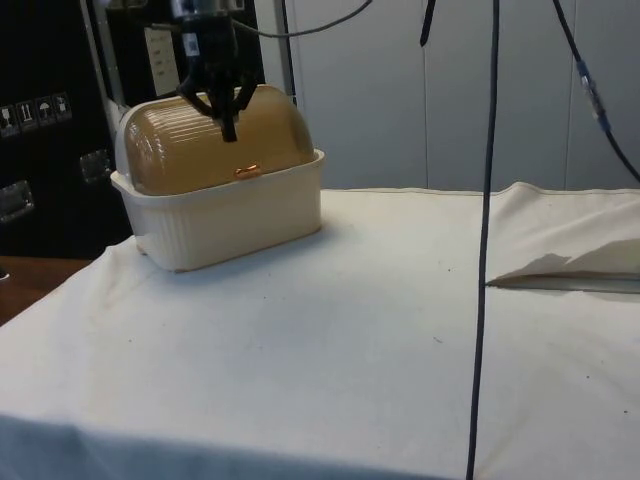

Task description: Open the lid, then close it.

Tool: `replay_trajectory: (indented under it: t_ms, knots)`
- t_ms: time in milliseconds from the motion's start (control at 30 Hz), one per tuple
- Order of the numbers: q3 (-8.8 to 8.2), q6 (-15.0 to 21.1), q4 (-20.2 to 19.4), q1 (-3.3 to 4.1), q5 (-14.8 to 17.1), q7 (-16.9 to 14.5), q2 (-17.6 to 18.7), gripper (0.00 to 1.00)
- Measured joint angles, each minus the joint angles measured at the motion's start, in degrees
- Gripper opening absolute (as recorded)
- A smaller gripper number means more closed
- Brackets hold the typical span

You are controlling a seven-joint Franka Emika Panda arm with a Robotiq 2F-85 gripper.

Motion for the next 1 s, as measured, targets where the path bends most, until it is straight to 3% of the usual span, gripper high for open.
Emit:
replay_trajectory:
  t_ms: [67, 133, 333, 1000]
  knots:
    - [0.34, 0.11, -1.15, 0.57, -0.34, 0.63, -0.74, 0.0]
    - [0.34, 0.11, -1.15, 0.57, -0.34, 0.63, -0.74, 0.0]
    - [1.66, 0.11, -4.18, 1.6, -1.38, 2.41, -3.09, 0.0]
    - [5.79, 2.23, -12.61, 2.58, -3.44, 6.47, -9.34, 0.0]
